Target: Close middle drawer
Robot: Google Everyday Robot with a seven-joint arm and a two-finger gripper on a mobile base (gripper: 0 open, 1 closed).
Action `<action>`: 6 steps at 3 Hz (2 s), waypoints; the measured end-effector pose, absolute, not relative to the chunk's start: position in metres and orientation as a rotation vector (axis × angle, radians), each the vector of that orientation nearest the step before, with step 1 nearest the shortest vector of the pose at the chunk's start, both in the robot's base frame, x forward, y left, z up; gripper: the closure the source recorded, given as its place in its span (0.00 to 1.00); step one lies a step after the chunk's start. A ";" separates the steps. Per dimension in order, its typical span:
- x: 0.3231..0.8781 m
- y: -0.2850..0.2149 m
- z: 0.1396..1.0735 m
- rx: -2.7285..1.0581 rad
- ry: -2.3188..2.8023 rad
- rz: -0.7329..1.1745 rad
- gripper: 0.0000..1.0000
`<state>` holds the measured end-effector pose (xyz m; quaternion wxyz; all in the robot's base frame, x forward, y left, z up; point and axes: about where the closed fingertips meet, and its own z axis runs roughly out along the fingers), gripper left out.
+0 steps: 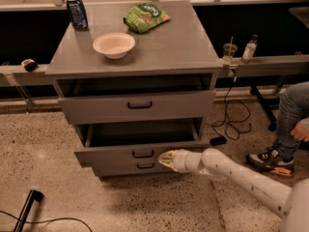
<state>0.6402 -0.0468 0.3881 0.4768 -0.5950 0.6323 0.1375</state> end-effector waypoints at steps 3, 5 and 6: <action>0.706 -0.030 0.374 -1.468 1.492 0.371 1.00; 0.715 -0.033 0.381 -1.455 1.460 0.342 1.00; 0.699 -0.033 0.392 -1.473 1.428 0.347 1.00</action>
Offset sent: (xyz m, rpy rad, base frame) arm 0.0915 0.0117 -0.0141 0.0312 -0.0243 0.0388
